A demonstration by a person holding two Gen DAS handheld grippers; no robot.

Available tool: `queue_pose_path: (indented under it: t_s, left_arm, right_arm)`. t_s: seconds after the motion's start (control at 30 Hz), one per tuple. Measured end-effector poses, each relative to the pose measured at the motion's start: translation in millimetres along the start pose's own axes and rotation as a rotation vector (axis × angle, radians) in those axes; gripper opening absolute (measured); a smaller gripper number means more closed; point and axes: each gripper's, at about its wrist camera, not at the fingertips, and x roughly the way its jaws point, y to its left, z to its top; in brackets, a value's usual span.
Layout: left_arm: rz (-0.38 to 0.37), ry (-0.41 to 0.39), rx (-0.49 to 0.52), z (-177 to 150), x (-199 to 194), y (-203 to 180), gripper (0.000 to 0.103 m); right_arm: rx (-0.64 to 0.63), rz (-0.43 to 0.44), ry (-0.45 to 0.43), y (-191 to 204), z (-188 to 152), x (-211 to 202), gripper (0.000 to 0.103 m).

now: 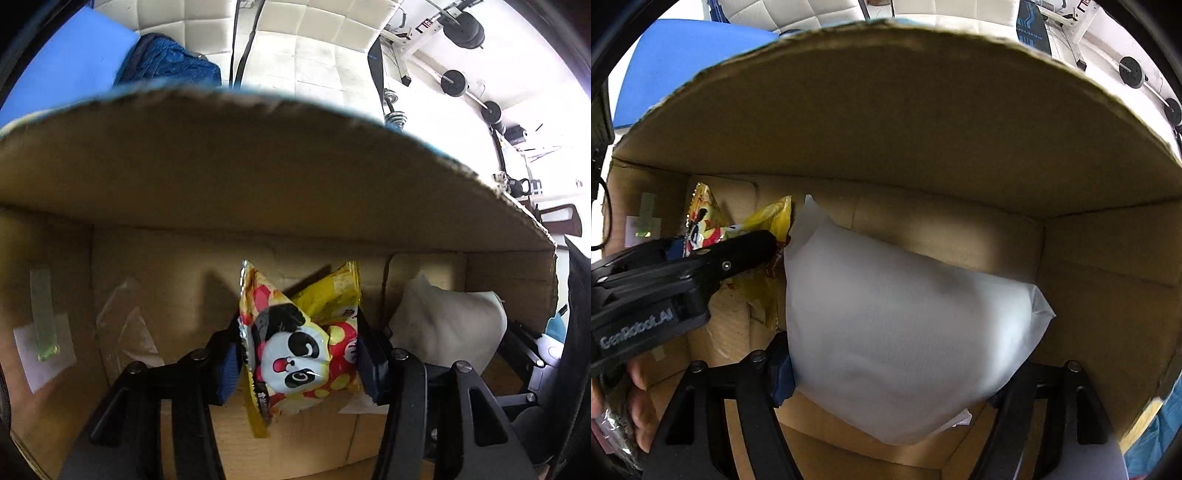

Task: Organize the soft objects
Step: 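Lower both held packs into the box and open both tools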

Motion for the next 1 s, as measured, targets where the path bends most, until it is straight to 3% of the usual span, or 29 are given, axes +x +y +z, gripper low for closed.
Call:
queue_pose_path:
  t_s: [0.33,0.57,0.63,0.77,0.9,1.0]
  left_arm:
    - [0.025,0.005,-0.043,-7.5,-11.6,5.8,0.053]
    - [0.054,-0.045,-0.050,-26.2,-37.1,14.6,0.055]
    - [0.073,-0.063,-0.043,-26.9,-44.0,8.8,0.056]
    - [0.098,-0.088,-0.036,-39.0,-54.4,0.8,0.062]
    - [0.124,-0.125,-0.022,-50.2,-64.4,-0.7,0.069]
    - [0.157,-0.160,-0.009,-62.3,-71.4,-1.1,0.081]
  right_arm:
    - [-0.020,-0.033,0.014,3.1,10.7,-5.2,0.082]
    - [-0.006,-0.038,-0.006,-0.9,-0.6,-29.7,0.083]
    - [-0.002,-0.049,-0.025,-3.4,-4.6,-40.0,0.087]
    - [0.007,-0.058,-0.050,-4.2,-13.9,-57.3,0.089]
    - [0.036,-0.074,-0.073,-0.7,-30.2,-63.4,0.101]
    - [0.058,-0.079,-0.097,3.4,-46.4,-66.9,0.103]
